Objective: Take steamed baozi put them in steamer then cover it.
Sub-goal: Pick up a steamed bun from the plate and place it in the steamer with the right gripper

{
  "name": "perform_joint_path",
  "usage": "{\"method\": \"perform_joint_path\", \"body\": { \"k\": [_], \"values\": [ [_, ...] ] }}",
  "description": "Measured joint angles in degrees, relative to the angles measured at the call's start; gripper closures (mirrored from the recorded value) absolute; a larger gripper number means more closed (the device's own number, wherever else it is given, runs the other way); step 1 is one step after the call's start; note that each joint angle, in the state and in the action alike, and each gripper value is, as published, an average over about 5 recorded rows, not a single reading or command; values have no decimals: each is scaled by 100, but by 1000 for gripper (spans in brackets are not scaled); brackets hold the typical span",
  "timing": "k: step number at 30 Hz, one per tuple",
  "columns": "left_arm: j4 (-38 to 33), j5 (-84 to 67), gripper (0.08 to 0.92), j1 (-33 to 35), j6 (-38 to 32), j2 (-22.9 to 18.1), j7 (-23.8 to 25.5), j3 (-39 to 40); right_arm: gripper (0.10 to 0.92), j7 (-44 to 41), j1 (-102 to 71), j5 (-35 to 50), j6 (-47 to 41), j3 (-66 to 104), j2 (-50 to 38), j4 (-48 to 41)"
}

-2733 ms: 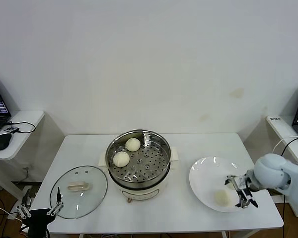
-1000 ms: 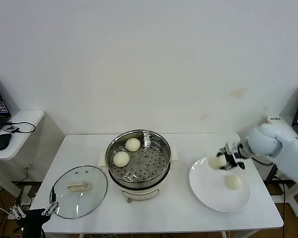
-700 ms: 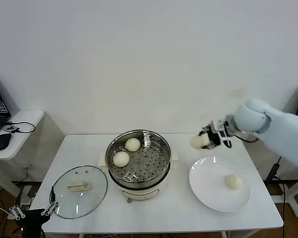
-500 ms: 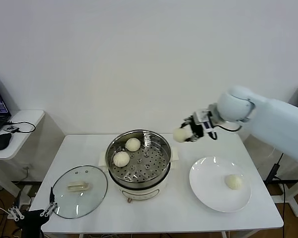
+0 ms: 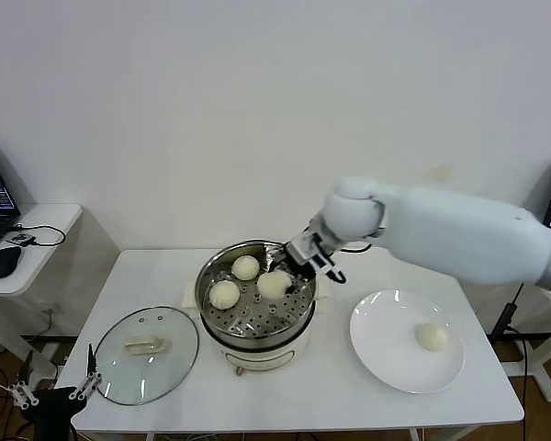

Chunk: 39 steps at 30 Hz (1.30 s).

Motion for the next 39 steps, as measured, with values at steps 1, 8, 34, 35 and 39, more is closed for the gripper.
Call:
{"method": "perform_joint_path", "body": {
  "k": [1,8,34,35,39],
  "values": [
    [-2,-3,177,0,0,-5,0,-8,482,-4,-15,-75,81,-36,84,-46],
    [0,-20,177,-17,-3,-33,-4,-28,474,-27,-97,-548,597,-262,592,-300],
    [33,-23,177,-60,-23,-65,-21,-18,326,-72,-245,-1411,1443,-549,1141,-440],
    [32,-23,177,-64,-23,-65,-20,-17,300,-65,-232,-1415,1465,-550,1137,-428],
    [23,-23,177,-80,-20,-63,-17,-13,217,-38,-162,-1414,1533,-540,1094,-372]
  ]
}}
